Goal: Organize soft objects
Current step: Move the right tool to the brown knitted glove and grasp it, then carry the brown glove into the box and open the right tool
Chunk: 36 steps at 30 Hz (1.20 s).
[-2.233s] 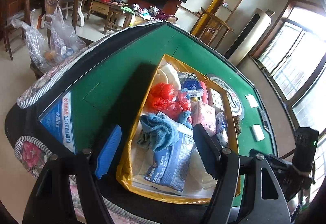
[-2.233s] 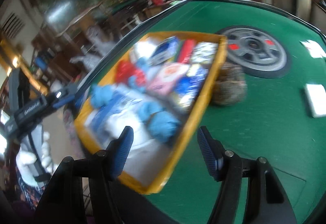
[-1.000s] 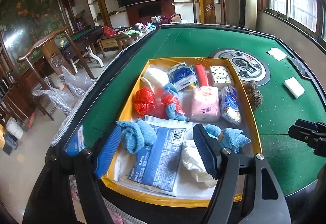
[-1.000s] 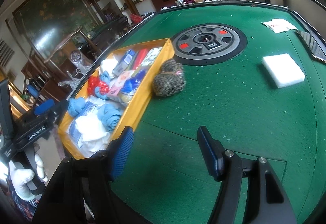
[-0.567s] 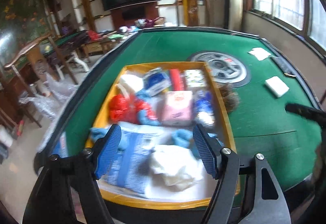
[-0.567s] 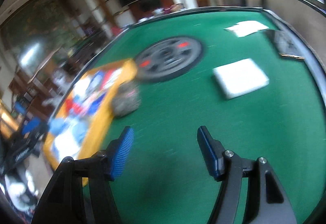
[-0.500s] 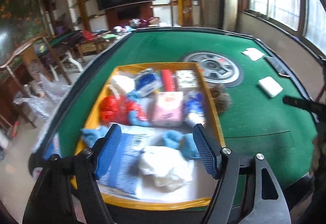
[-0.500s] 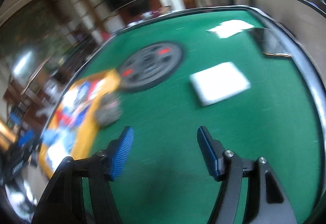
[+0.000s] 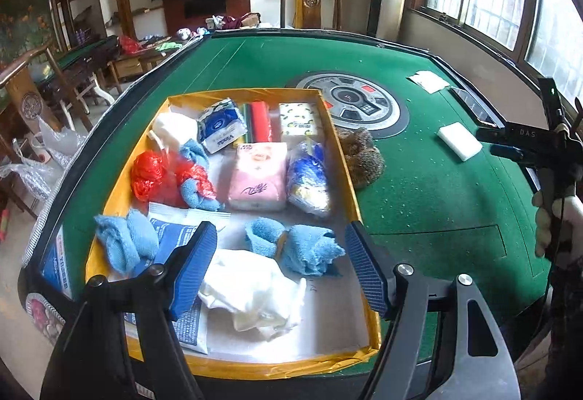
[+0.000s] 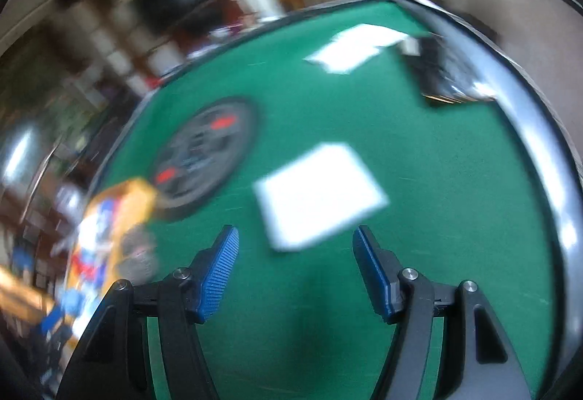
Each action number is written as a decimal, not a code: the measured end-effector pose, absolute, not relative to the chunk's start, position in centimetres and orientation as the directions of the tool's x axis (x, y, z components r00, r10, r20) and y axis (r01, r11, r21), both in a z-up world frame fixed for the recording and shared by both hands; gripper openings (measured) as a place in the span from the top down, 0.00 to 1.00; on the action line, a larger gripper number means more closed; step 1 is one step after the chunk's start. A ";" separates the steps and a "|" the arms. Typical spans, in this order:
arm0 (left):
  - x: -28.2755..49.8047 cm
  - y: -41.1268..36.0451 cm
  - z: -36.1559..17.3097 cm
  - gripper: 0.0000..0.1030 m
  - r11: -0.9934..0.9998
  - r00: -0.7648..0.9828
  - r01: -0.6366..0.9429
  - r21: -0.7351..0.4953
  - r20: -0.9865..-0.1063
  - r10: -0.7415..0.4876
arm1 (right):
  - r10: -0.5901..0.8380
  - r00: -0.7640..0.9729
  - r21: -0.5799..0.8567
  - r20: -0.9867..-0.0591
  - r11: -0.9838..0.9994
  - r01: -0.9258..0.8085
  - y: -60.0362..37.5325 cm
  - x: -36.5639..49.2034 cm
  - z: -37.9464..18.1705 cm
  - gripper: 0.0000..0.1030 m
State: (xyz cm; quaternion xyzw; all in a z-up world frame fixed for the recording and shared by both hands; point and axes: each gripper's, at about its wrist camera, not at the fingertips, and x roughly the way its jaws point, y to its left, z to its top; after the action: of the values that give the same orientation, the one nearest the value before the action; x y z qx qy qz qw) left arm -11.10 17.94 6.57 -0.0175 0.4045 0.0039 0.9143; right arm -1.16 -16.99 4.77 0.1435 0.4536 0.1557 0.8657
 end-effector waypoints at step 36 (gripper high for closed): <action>-15.5 35.2 3.3 0.29 0.897 0.684 -0.302 -0.323 -0.729 -0.032 | 0.739 0.142 0.587 -0.659 0.622 -0.518 7.5 -7.0 6.2 0.60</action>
State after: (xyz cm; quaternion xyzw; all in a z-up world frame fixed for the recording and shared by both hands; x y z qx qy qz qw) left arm -15.48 35.23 3.33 -0.2143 0.3902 0.0756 0.8922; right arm -7.04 7.55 6.25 0.1102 0.5025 0.4203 0.7475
